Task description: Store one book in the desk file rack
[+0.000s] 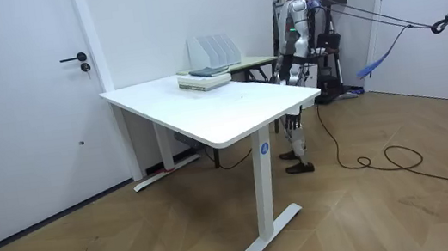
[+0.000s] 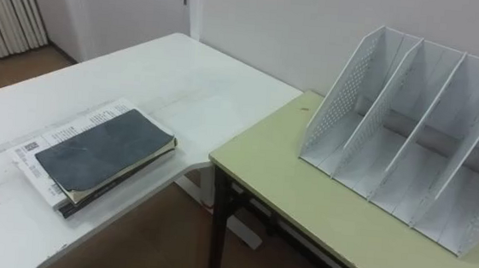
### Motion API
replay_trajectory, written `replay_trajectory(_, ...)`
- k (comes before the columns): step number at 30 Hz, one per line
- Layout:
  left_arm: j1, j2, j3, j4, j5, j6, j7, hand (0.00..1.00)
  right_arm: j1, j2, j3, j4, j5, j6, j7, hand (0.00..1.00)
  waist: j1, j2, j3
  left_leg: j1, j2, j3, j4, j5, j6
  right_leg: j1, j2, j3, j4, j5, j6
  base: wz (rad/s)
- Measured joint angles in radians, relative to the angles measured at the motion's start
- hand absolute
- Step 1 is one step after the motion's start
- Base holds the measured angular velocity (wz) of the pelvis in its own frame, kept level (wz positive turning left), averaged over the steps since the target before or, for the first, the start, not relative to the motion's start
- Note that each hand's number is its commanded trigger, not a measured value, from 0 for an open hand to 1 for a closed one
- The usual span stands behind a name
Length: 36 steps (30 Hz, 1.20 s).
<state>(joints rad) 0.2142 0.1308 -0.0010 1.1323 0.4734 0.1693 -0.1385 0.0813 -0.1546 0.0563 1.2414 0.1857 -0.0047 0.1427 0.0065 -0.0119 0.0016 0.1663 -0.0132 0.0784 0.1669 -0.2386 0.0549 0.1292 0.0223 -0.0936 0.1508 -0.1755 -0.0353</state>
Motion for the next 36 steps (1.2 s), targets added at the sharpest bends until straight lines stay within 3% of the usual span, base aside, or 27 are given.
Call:
replay_trajectory(16,-0.005,0.0,0.001,-0.001,0.004,-0.002,0.0,0.0,-0.001,-0.001,-0.002,0.003,0.0,-0.001,0.002,0.0,0.0,0.003,0.0005,0.0,0.0,0.0,-0.001,0.0,0.0,0.0,0.001,0.001,0.0,0.0,0.0,0.0)
replay_trajectory(24,-0.024,-0.001,-0.004,-0.006,0.094,-0.005,0.039,0.0,-0.004,-0.002,-0.001,0.011,0.004,-0.01,-0.002,0.0,-0.006,0.013,0.0009,-0.004,0.0,0.0,-0.001,0.0,0.0,-0.002,0.002,0.003,0.001,0.0,0.0,0.0)
replay_trajectory(30,-0.031,0.001,-0.01,-0.138,0.211,-0.037,0.075,0.0,-0.01,-0.002,0.011,0.013,-0.004,-0.029,-0.012,0.0,-0.012,0.008,0.002,-0.011,0.0,-0.003,-0.001,0.0,0.0,-0.007,0.001,0.0,0.001,0.0,0.0,0.01)
replay_trajectory(36,-0.073,0.001,-0.085,-0.222,0.23,-0.111,0.142,0.0,-0.026,0.002,0.035,0.032,-0.003,-0.063,-0.023,0.0,-0.043,0.006,0.0033,-0.02,-0.002,-0.008,-0.003,0.0,0.0,-0.009,0.0,-0.006,-0.001,0.0,0.001,0.02)
